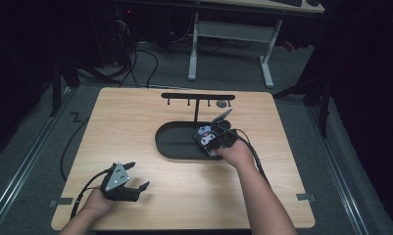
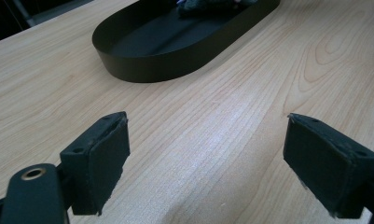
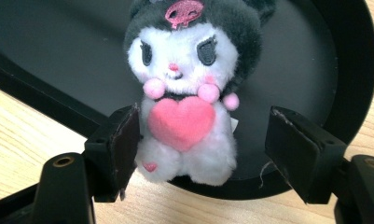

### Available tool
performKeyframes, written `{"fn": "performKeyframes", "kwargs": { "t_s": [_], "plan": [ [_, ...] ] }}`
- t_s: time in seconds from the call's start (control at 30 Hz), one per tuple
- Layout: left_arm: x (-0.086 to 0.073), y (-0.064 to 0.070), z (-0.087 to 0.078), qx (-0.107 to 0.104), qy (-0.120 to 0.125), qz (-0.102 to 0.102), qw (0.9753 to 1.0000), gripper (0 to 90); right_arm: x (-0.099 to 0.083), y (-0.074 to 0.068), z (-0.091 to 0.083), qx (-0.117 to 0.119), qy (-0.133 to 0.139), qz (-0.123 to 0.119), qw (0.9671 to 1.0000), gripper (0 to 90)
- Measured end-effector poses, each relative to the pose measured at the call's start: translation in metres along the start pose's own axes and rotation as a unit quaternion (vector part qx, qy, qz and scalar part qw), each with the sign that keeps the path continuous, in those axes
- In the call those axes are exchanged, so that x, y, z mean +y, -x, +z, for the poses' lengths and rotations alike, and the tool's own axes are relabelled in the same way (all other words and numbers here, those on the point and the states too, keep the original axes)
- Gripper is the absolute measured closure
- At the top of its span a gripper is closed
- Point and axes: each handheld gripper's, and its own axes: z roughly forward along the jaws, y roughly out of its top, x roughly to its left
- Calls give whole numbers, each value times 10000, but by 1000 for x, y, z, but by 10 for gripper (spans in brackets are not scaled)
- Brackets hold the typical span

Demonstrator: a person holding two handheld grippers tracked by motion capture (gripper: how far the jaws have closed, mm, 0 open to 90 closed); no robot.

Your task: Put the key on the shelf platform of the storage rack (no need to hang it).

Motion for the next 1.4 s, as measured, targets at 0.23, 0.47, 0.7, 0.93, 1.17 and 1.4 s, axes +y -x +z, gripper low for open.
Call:
{"fn": "performKeyframes", "kwargs": {
  "t_s": [0.23,0.47,0.7,0.93,1.17,1.4],
  "plan": [
    [0,0,0,-4,-6,-12,10000,154,-2,0,-6,-64,9,-76,10000,201],
    [0,0,0,-2,-6,-9,10000,154,-6,-2,-14,-109,73,-161,9998,162],
    [0,0,0,1,0,-13,10000,154,-11,-9,-22,-154,220,-316,9991,152],
    [0,0,1,4,-10,-3,10000,154,-26,-8,-21,-119,310,-291,9990,146],
    [1,0,2,3,-63,11,10000,154,-49,-5,-20,-67,523,-224,9984,150],
    [1,1,2,20,-99,40,9999,154,-75,-6,-20,-12,825,-134,9965,148]
  ]
}}
